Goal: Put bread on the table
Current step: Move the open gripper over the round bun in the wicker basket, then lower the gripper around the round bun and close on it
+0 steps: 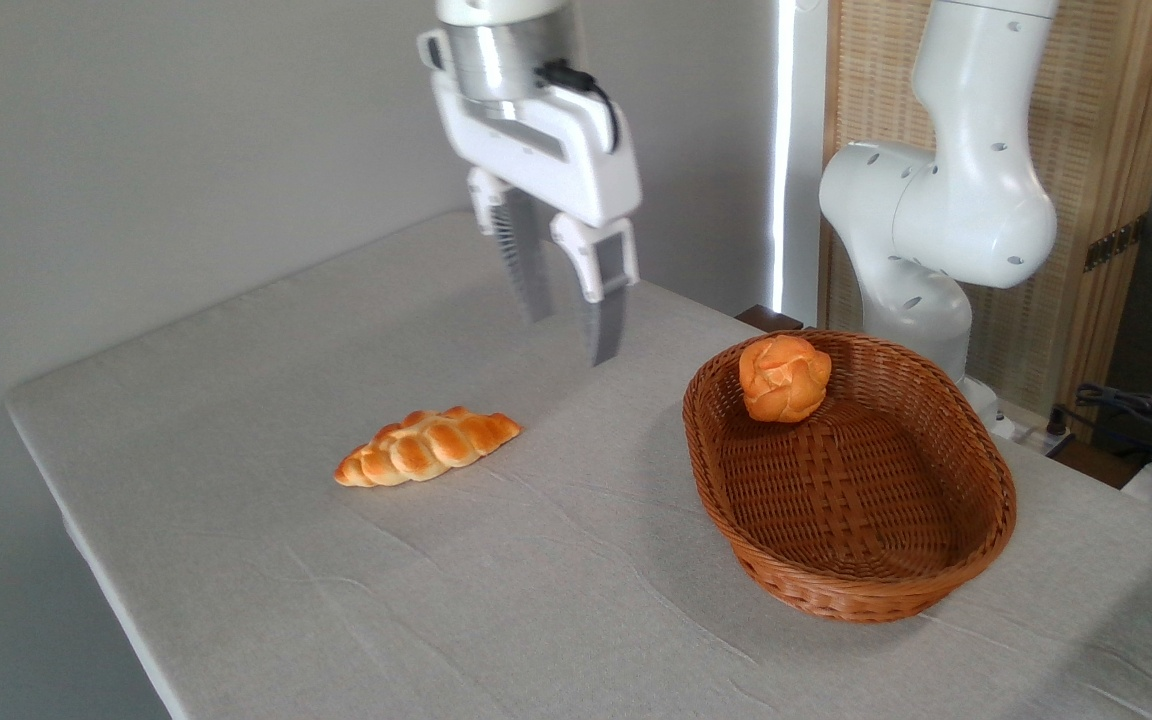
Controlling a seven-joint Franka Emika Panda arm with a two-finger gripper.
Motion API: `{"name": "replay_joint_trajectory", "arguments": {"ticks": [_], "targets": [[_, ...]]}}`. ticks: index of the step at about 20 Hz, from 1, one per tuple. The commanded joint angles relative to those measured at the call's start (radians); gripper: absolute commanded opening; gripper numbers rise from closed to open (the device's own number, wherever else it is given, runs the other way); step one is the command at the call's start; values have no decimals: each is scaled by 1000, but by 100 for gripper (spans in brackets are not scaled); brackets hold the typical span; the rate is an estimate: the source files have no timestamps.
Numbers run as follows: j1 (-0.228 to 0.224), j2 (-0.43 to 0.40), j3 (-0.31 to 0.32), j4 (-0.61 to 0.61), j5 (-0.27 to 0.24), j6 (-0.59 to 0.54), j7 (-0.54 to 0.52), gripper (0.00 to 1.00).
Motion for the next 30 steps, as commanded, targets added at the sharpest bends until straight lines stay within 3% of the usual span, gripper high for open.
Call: {"name": "replay_joint_trajectory", "arguments": {"ticks": [1,5,10,11,19,22,30], "targets": [[-24,-215,45,-250,-20,43,33,100],[-22,-332,65,-393,-20,36,36,100],[-37,-396,283,-459,-18,-27,213,100],[-42,-396,292,-461,-14,-32,232,100],[-51,-386,302,-508,-9,-26,269,100],[-51,-376,302,-520,28,-21,274,100],[-51,-369,306,-568,60,0,292,100]]}}
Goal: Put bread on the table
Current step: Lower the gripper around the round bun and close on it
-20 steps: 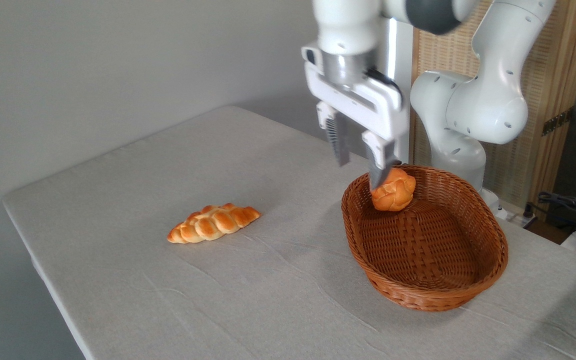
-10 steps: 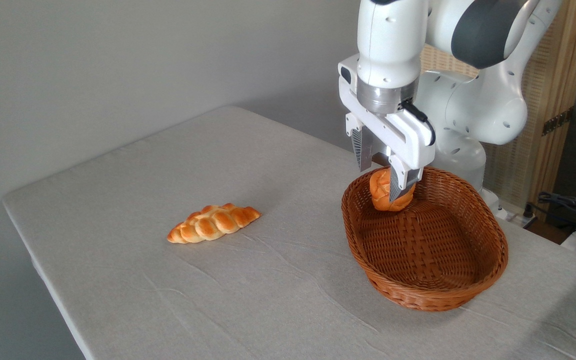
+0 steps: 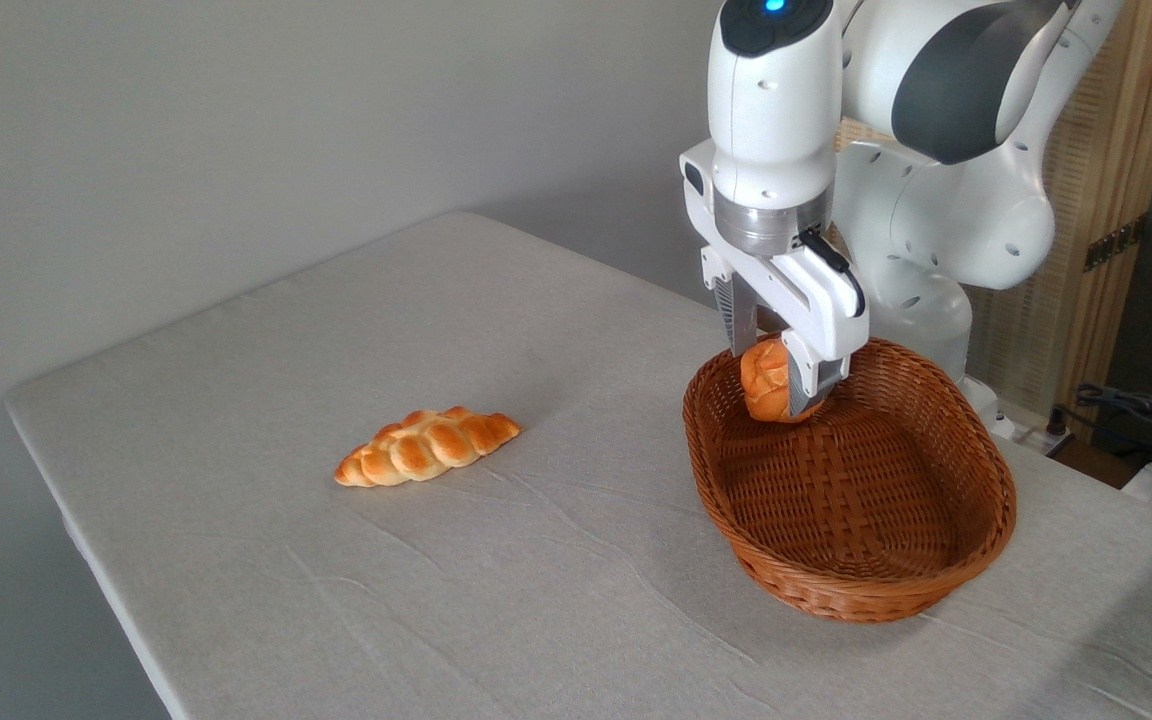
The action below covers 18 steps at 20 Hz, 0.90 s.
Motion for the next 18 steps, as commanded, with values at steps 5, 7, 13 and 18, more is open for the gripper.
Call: {"name": "replay_joint_trajectory", "arguments": {"ticks": [5,7,13,18], "targets": [[-6,4,20,-37,32,23,20,99],[-6,6,20,-38,32,24,20,96],[-20,14,49,-52,32,37,20,57],[-51,21,55,-51,33,42,17,8]]}}
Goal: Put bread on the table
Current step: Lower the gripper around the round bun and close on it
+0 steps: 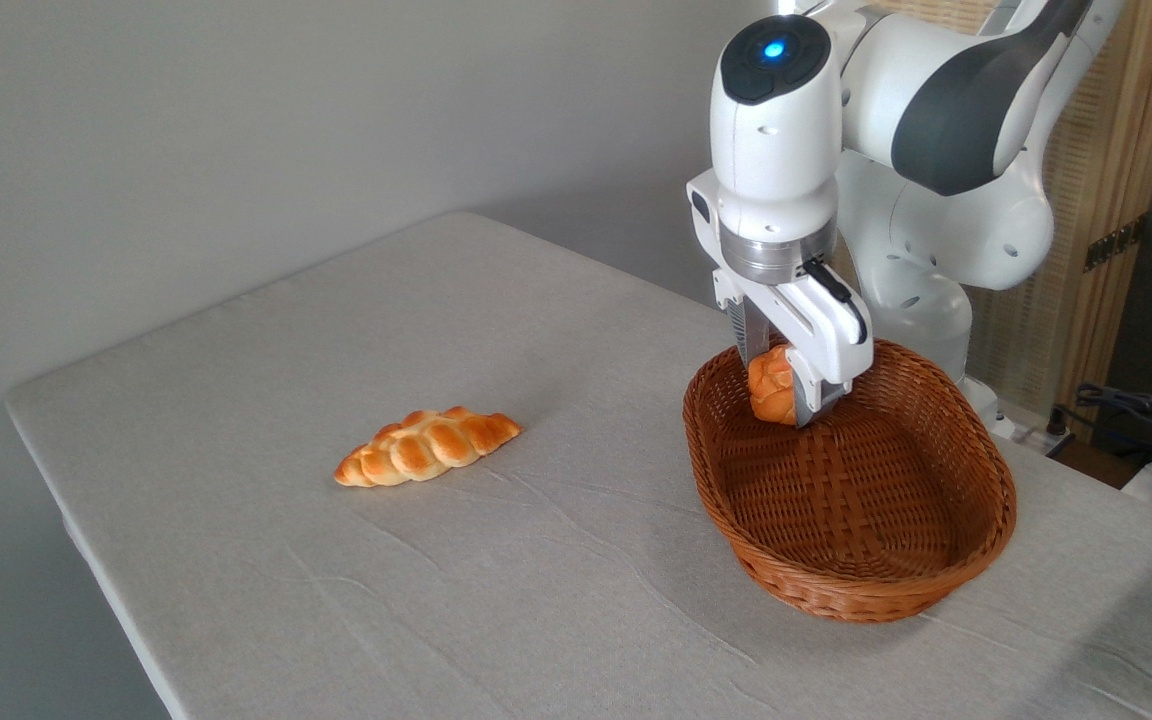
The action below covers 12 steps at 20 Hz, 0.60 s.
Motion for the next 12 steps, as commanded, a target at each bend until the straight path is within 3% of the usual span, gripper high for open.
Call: {"name": "replay_joint_trajectory", "arguments": {"ticks": [1,12], "targets": [[-27,12,29,-7,19,23,11,8],[-35,16,39,-7,31,24,16,6]]}}
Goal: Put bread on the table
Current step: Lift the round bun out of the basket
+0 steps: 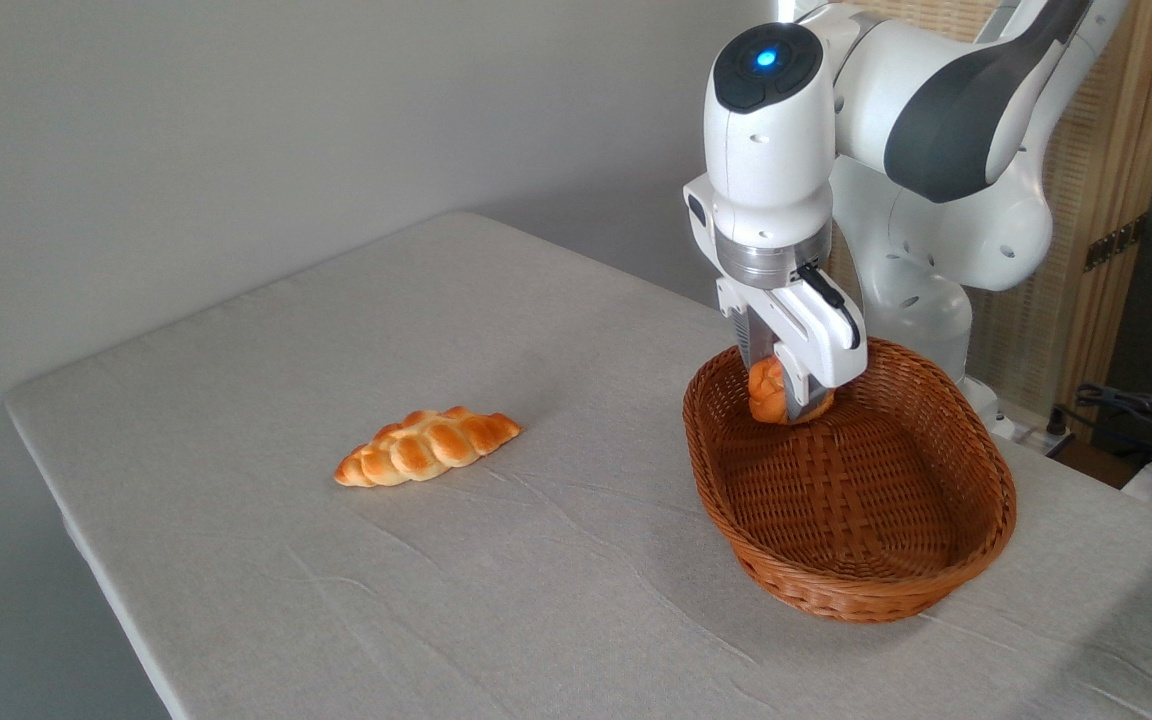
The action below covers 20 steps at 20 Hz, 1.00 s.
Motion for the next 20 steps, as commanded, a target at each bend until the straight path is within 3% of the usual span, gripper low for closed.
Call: {"name": "replay_joint_trajectory", "arguments": {"ticks": [1,6,10,12,15,17,20], "targets": [[-15,8,23,-6,26,21,17,6],[-17,6,25,49,32,6,17,6],[-52,12,16,248,31,-8,20,6],[-67,82,11,372,20,-45,35,8],[-92,280,-52,628,-24,-59,26,8],[-133,406,-55,760,-38,-57,26,8],[-173,572,-56,820,-49,31,26,9]]}}
